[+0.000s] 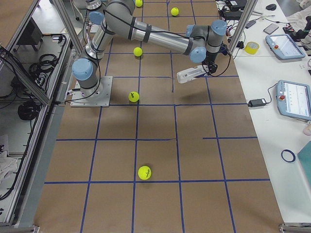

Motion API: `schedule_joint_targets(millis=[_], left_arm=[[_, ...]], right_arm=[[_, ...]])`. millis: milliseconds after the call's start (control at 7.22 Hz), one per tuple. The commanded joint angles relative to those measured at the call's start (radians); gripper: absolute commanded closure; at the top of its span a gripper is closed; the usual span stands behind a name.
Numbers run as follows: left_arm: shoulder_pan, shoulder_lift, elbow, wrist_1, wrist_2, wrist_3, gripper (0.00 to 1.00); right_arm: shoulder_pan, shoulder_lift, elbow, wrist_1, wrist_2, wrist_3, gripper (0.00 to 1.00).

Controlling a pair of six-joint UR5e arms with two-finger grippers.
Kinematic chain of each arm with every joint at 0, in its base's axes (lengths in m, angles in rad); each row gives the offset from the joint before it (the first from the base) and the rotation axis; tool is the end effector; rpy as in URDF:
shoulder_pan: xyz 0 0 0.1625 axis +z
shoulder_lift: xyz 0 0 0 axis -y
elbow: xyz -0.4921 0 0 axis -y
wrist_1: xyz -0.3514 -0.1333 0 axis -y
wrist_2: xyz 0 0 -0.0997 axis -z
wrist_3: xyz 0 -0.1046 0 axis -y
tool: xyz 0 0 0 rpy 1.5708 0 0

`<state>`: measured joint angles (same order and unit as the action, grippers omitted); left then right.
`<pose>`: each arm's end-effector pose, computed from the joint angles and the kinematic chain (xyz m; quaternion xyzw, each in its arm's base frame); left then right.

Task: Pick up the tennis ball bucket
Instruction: 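Lift the can with the right gripper and carry it toward the table center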

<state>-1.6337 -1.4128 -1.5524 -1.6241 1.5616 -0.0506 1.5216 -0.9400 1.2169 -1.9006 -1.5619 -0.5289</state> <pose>-0.1579 -0.3711 0.6186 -0.0064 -0.9981 0.0611 0.0081 0.0980 -0.7391 0.3647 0.2376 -0.9710 0.0266 0.0033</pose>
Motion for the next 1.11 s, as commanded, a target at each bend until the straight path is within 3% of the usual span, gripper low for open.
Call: schedule_joint_targets(millis=[0,415,692,969], left_arm=[[0.0,0.0,0.0,0.001,0.0,-0.002,0.0],[0.0,0.0,0.0,0.0,0.0,0.0,0.0],[0.0,0.0,0.0,0.0,0.0,-0.002,0.0],[0.001,0.0,0.0,-0.005,0.002,0.0,0.0]], right_arm=[[0.135,0.0,0.03,-0.05,0.005,-0.171,0.65],[0.265,0.059,0.043,-0.188,0.006,-0.322,0.67],[0.317,0.099,0.029,-0.227,0.159,-0.411,0.65],[0.363,0.113,0.027,-0.294,0.152,-0.471,0.66]])
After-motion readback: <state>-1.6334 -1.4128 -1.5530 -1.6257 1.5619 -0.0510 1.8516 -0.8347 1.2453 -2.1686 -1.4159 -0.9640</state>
